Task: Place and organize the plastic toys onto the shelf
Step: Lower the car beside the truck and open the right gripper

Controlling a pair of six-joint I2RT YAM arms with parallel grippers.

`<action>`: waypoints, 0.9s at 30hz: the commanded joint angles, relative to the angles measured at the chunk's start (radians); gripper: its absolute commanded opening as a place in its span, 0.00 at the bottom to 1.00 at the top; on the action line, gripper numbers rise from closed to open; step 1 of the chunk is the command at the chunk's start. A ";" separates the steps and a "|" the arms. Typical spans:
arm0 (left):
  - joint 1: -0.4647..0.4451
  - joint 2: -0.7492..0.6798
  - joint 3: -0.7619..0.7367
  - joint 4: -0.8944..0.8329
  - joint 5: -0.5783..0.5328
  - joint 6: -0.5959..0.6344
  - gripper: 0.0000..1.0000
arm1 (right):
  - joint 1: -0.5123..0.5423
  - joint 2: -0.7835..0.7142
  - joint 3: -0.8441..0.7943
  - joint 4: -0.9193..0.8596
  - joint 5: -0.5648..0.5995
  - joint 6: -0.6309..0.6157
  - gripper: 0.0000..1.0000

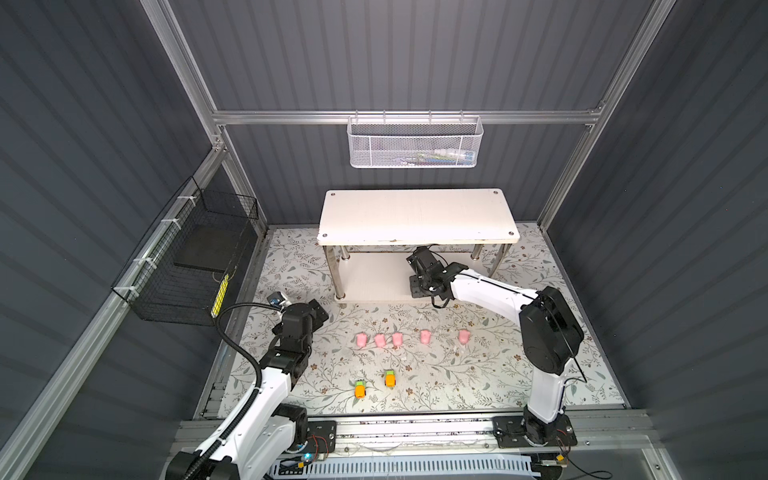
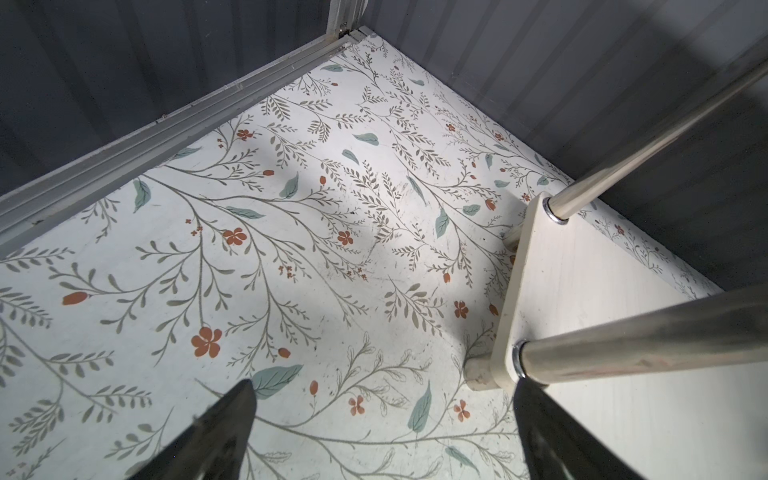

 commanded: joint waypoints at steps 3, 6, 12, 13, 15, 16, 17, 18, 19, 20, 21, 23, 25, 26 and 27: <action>-0.004 0.003 -0.016 -0.003 0.006 0.017 0.97 | -0.006 0.018 0.028 -0.012 0.008 -0.001 0.36; -0.004 0.001 -0.018 -0.005 0.004 0.017 0.97 | -0.006 0.015 0.028 -0.012 0.011 0.002 0.37; -0.004 -0.005 -0.020 -0.009 0.004 0.016 0.97 | -0.006 -0.027 0.008 -0.003 0.006 0.007 0.41; -0.004 -0.006 -0.020 -0.009 0.004 0.016 0.97 | -0.006 -0.040 0.001 0.002 0.001 0.008 0.42; -0.003 -0.008 -0.019 -0.010 0.007 0.014 0.97 | -0.005 -0.069 -0.019 0.012 -0.011 0.014 0.43; -0.004 -0.010 -0.018 -0.012 0.009 0.013 0.96 | -0.005 -0.085 -0.030 0.018 -0.015 0.018 0.43; -0.004 -0.012 -0.018 -0.014 0.012 0.011 0.97 | -0.004 -0.102 -0.043 0.024 -0.019 0.022 0.44; -0.004 -0.015 -0.018 -0.016 0.015 0.010 0.96 | -0.003 -0.118 -0.053 0.027 -0.025 0.026 0.44; -0.004 -0.018 -0.017 -0.019 0.018 0.008 0.97 | -0.002 -0.135 -0.066 0.032 -0.027 0.029 0.44; -0.004 -0.024 -0.016 -0.022 0.022 0.007 0.97 | 0.001 -0.152 -0.079 0.038 -0.031 0.033 0.44; -0.004 -0.030 -0.016 -0.024 0.029 0.005 0.96 | 0.003 -0.166 -0.091 0.041 -0.034 0.035 0.44; -0.004 -0.041 -0.015 -0.031 0.048 0.011 0.95 | 0.010 -0.198 -0.119 0.052 -0.039 0.042 0.44; -0.004 -0.060 -0.016 -0.037 0.064 0.011 0.94 | 0.016 -0.224 -0.142 0.051 -0.040 0.049 0.44; -0.004 -0.072 -0.017 -0.041 0.071 0.012 0.94 | 0.021 -0.237 -0.156 0.051 -0.040 0.052 0.44; -0.004 -0.081 -0.017 -0.048 0.077 0.011 0.94 | 0.026 -0.248 -0.169 0.065 -0.039 0.055 0.44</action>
